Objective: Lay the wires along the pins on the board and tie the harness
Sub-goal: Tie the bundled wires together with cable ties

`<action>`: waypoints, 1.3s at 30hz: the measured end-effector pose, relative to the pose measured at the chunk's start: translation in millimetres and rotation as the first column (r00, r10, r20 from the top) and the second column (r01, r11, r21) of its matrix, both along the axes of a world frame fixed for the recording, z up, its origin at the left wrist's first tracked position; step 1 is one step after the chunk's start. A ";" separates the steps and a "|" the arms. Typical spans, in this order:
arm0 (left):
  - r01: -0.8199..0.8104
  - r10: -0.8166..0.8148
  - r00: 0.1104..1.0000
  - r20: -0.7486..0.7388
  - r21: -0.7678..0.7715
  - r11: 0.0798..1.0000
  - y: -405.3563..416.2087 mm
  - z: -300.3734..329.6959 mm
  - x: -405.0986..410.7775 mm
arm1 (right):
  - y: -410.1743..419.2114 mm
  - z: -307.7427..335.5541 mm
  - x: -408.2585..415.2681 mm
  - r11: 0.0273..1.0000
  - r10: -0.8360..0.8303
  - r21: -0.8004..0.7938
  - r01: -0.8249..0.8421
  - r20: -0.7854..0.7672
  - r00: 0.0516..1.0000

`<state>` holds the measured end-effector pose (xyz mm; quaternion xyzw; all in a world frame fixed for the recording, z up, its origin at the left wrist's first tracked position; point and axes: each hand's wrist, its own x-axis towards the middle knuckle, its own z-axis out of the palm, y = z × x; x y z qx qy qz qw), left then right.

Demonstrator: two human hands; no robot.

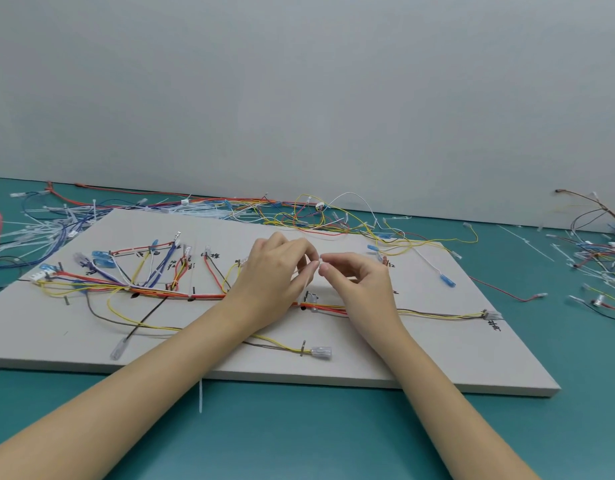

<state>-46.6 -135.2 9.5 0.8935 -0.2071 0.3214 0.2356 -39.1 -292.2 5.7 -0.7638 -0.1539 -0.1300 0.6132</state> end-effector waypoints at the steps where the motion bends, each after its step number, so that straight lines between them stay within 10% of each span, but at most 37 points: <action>1: 0.001 -0.001 1.000 0.002 0.004 1.000 -0.1 -0.2 0.0 | 1.6 -0.1 -1.0 1.000 0.004 0.010 -0.005 0.012 1.000; 17: 0.036 -0.036 0.999 0.002 -0.020 0.999 2.6 -2.1 2.0 | -2.3 5.2 -0.6 0.998 -0.062 -0.008 0.062 0.015 0.998; 39: 0.067 -0.074 0.996 -0.051 -0.117 0.991 3.0 -6.7 3.2 | -2.7 14.1 -7.7 0.806 0.249 0.592 -0.011 -0.323 0.913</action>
